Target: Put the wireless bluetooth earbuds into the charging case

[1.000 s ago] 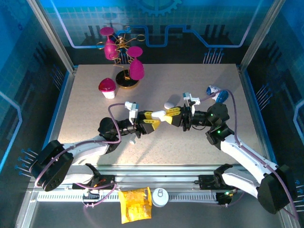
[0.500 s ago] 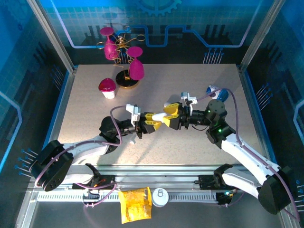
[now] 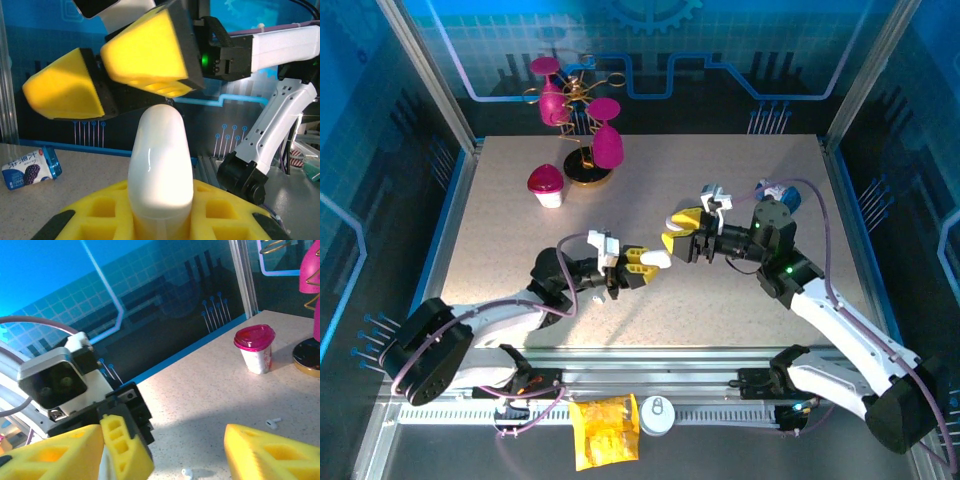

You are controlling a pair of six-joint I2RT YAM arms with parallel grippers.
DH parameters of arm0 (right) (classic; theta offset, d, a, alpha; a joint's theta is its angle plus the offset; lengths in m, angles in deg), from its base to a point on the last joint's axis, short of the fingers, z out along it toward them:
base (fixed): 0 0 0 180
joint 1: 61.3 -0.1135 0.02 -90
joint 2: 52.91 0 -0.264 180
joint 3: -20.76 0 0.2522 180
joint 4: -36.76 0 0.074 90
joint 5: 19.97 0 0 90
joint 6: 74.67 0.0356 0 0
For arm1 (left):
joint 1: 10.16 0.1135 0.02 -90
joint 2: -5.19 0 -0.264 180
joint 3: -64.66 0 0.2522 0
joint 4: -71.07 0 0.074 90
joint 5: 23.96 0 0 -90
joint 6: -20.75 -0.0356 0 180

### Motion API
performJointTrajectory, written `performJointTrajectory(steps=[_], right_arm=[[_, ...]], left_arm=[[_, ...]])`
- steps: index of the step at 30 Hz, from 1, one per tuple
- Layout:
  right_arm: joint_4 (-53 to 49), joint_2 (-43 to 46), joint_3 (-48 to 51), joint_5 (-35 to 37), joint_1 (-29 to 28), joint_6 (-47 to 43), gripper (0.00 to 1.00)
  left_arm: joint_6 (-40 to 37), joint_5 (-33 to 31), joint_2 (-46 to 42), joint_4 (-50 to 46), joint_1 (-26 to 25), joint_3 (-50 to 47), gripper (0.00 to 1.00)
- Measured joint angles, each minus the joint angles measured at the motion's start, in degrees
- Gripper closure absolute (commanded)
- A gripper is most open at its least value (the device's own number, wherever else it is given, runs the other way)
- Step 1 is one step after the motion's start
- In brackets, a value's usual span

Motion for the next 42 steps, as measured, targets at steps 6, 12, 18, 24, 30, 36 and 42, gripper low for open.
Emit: performJointTrajectory(steps=[6,12,18,24,30,36,42], right_arm=[[-0.90,0.42,-0.33,0.76,0.00,0.04,0.21],[-2.71,2.78,-0.44,-2.51,-1.62,-4.07,0.16],[-6.78,1.14,-0.44,-2.95,-5.53,-8.83,0.16],[-7.78,-0.68,-0.44,0.42,-5.64,-9.55,0.19],[-8.76,-1.40,-1.25,3.34,-5.90,-9.44,0.21],[-8.26,-3.17,-3.52,4.70,-5.84,-7.69,0.22],[-9.07,-4.50,-4.68,7.17,-5.44,-6.71,0.22]], left_arm=[[-3.56,-0.39,-2.34,-2.19,0.00,-0.85,0.87],[-3.28,-1.60,-3.34,-4.87,0.07,-1.16,0.87],[-2.16,-1.57,-3.96,-6.36,0.07,-1.16,0.87],[-2.14,-1.57,-5.38,-7.26,0.09,-1.16,0.87],[-2.43,-1.66,-5.49,-8.94,0.87,-1.16,0.87],[-2.47,-1.38,-5.35,-9.57,1.07,-1.18,0.87],[-3.10,-0.07,-5.46,-8.94,0.70,-1.46,0.86]])
